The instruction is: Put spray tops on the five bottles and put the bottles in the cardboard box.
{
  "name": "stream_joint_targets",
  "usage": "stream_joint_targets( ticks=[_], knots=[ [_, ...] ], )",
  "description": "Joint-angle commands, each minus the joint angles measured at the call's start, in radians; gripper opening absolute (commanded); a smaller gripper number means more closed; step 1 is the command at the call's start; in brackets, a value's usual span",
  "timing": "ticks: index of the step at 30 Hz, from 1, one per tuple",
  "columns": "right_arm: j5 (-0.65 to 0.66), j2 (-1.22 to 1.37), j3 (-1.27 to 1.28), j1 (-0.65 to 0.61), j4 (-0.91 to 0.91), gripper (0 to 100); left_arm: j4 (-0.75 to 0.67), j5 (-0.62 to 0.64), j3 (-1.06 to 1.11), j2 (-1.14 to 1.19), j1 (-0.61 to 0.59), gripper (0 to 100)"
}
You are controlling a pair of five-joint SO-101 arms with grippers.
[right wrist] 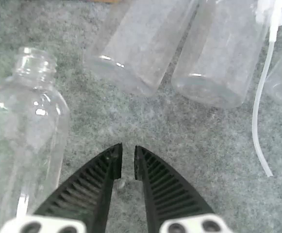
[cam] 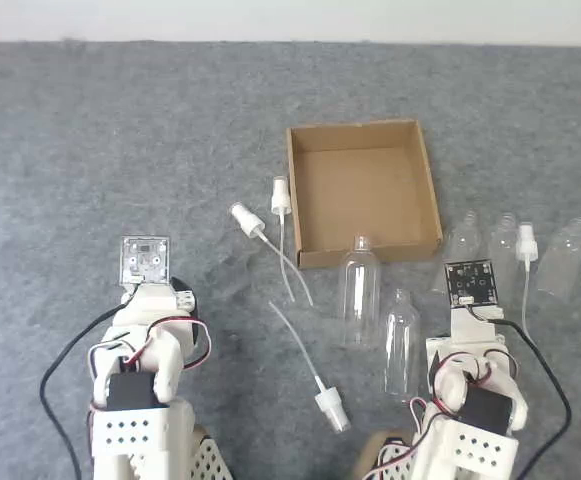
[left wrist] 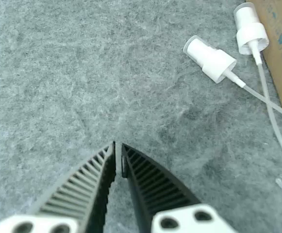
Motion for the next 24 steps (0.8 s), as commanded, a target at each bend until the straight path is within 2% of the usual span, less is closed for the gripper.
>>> stream_joint_targets(
  ticks=[1, 19, 24],
  knots=[
    [0.011, -0.018, 0.020, 0.004, 0.005, 0.8, 0.008, 0.002, -0.007, 0.000, -0.008, 1],
    [0.009, -0.018, 0.020, 0.001, 0.005, 0.9, 0.011, 0.003, -0.007, 0.000, -0.002, 1],
    [0.011, -0.018, 0.020, 0.004, -0.073, 0.9, 0.011, 0.003, -0.007, 0.000, -0.006, 1]
  ],
)
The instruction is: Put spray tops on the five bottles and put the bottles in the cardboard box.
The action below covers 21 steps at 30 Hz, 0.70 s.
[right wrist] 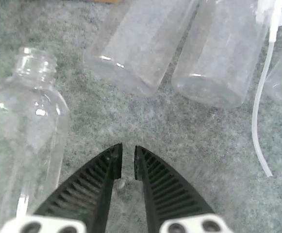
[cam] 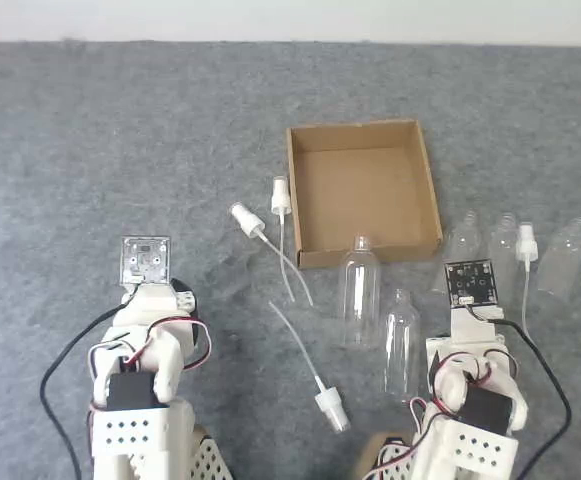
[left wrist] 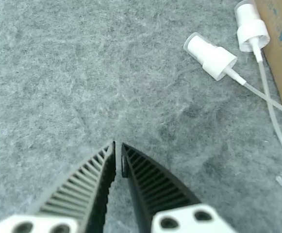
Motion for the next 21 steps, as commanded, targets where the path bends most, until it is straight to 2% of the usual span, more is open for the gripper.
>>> stream_joint_targets(
  ticks=[1, 6, 14, 19, 21],
  knots=[
    [0.011, -0.018, 0.020, 0.002, -0.108, 0.9, 0.002, 0.003, -0.007, 0.000, -0.006, 1],
    [0.011, -0.018, 0.005, 0.008, -0.236, 1.0, 0.003, 0.003, -0.007, 0.000, -0.005, 1],
    [0.034, -0.018, -0.261, 0.010, -0.180, 1.4, 0.003, 0.003, -0.007, 0.000, -0.005, 1],
    [0.040, -0.016, -0.457, 0.025, -0.114, 13.9, 0.003, 0.003, -0.007, 0.000, -0.005, 1],
    [0.041, -0.016, -0.493, 0.073, -0.124, 13.7, 0.003, 0.003, -0.007, 0.000, -0.005, 1]
  ],
)
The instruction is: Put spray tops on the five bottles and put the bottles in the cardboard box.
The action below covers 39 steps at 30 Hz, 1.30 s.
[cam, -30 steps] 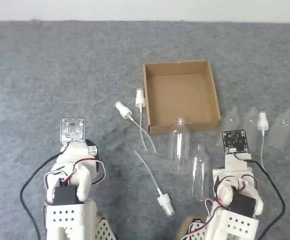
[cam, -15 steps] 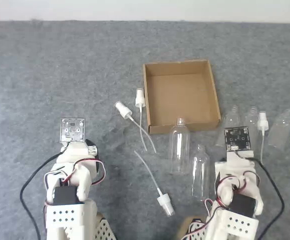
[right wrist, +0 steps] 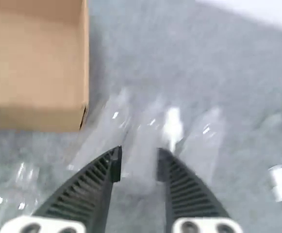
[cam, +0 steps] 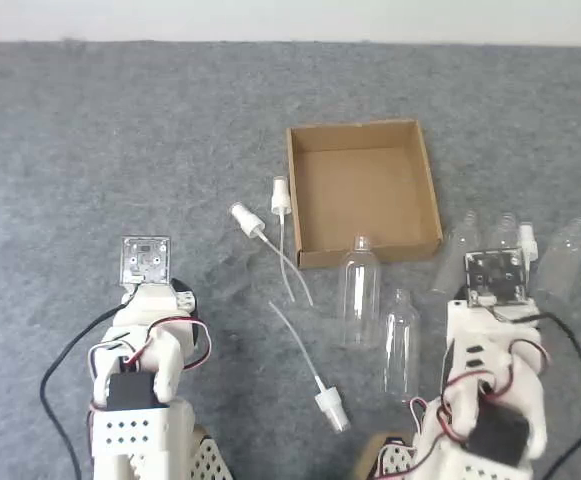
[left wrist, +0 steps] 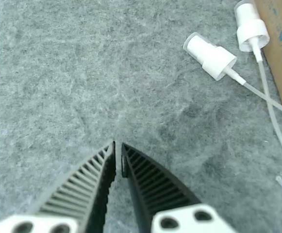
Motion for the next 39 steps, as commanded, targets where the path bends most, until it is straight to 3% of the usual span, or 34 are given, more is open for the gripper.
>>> stream_joint_targets(
  ticks=[1, 4, 7, 15, 25, 29, 39],
  knots=[
    [0.017, -0.013, -0.155, 0.101, -0.007, 12.5, 0.003, 0.003, -0.007, 0.000, -0.005, 1],
    [0.018, 0.031, -0.178, 0.219, -0.074, 12.7, 0.003, 0.003, -0.007, 0.000, -0.005, 1],
    [0.101, 0.166, -0.181, 0.311, -0.186, 15.0, 0.003, 0.003, -0.007, 0.000, -0.006, 1],
    [0.195, 0.832, -0.425, 0.495, -0.392, 16.5, 0.003, 0.003, -0.007, 0.000, -0.006, 1],
    [0.440, 1.699, -0.994, 0.608, -0.387, 16.7, 0.003, 0.003, -0.007, 0.000, -0.005, 1],
    [0.542, 1.945, -1.201, 0.659, -0.297, 16.8, 0.003, 0.003, -0.007, 0.000, -0.005, 1],
    [0.555, 2.316, -1.669, 0.705, -0.119, 27.5, 0.003, 0.003, -0.007, 0.000, -0.005, 1]
  ],
)
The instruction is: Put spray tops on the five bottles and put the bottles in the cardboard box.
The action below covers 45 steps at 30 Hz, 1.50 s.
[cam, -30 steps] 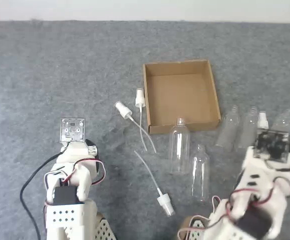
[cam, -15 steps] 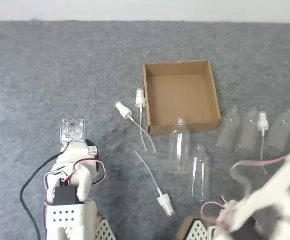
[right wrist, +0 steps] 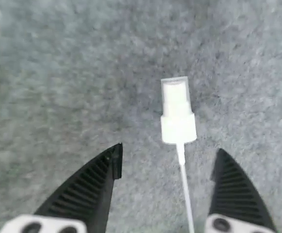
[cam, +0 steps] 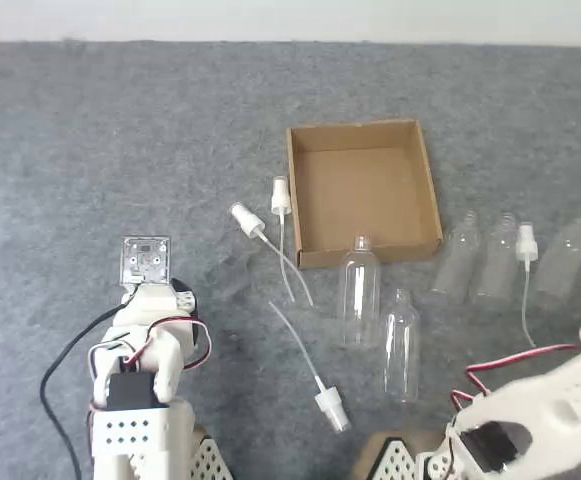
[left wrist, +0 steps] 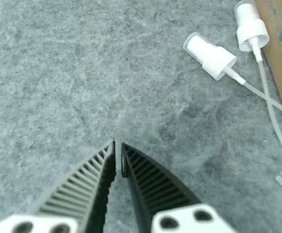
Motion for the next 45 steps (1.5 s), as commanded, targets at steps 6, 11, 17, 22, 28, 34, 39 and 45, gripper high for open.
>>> stream_joint_targets(
  ticks=[6, 11, 17, 22, 28, 34, 39, 45],
  knots=[
    [0.009, 0.177, -0.310, -0.005, 0.068, 27.5, 0.003, 0.003, -0.007, 0.000, -0.005, 1],
    [0.009, 0.239, -0.319, -0.008, 0.033, 24.4, 0.003, 0.003, -0.007, 0.000, -0.005, 1],
    [0.008, 0.263, -0.319, -0.004, 0.008, 13.9, 0.003, 0.003, -0.007, 0.000, -0.005, 1],
    [-0.048, 0.252, -0.319, -0.002, 0.038, 7.5, 0.003, 0.003, -0.007, 0.000, -0.005, 1],
    [-0.069, 0.205, -0.321, -0.013, 0.114, 0.6, 0.003, 0.003, -0.007, 0.000, -0.005, 1],
    [-0.072, 0.077, -0.321, -0.070, 0.280, 0.6, 0.003, 0.003, -0.007, 0.000, -0.005, 1],
    [-0.187, -0.070, -0.321, -0.157, 0.414, 0.6, 0.003, 0.003, -0.007, 0.000, -0.005, 1],
    [-0.331, -0.223, -0.315, -0.303, 0.585, 0.6, 0.003, 0.003, -0.007, 0.000, -0.005, 1]
  ],
)
